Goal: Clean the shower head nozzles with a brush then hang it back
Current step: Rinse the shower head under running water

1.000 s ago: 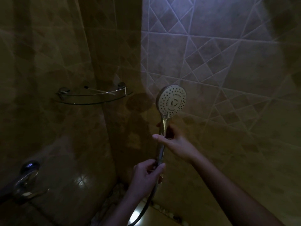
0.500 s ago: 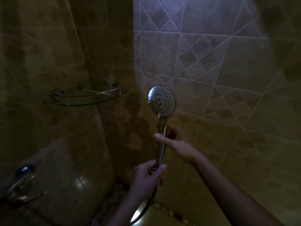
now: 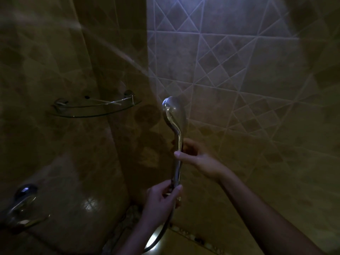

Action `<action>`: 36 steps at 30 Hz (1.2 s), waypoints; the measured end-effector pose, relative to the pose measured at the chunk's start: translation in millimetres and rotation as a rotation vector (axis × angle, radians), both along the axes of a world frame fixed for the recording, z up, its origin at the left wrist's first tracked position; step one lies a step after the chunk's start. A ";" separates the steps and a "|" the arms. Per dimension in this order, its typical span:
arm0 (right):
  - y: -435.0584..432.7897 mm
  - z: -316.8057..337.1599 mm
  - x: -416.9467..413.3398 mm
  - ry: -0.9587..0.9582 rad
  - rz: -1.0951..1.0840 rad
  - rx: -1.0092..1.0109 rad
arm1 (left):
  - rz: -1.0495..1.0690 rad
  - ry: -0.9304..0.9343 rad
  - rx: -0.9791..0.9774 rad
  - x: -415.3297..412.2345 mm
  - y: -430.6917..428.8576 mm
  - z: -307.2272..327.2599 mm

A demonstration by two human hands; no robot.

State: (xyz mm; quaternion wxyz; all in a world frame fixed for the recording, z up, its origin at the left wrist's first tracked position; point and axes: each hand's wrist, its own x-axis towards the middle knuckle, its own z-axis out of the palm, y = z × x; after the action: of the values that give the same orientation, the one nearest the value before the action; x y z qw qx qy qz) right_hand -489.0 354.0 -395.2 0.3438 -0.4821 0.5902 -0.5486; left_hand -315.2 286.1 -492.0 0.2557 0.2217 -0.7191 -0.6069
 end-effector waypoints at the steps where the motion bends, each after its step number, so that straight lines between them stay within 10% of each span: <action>1: -2.0 -2.6 -1.0 -0.025 -0.002 -0.013 | 0.009 -0.003 0.008 -0.2 -0.4 -0.6; 36: 13.2 -21.6 9.1 -0.036 -0.140 0.172 | 0.038 -0.055 0.179 5.1 16.0 -21.4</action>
State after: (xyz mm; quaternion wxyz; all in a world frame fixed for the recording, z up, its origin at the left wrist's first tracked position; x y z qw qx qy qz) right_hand -479.9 367.1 -416.8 0.3551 -0.3986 0.6611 -0.5272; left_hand -310.1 302.1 -513.4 0.2264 0.2738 -0.6644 -0.6575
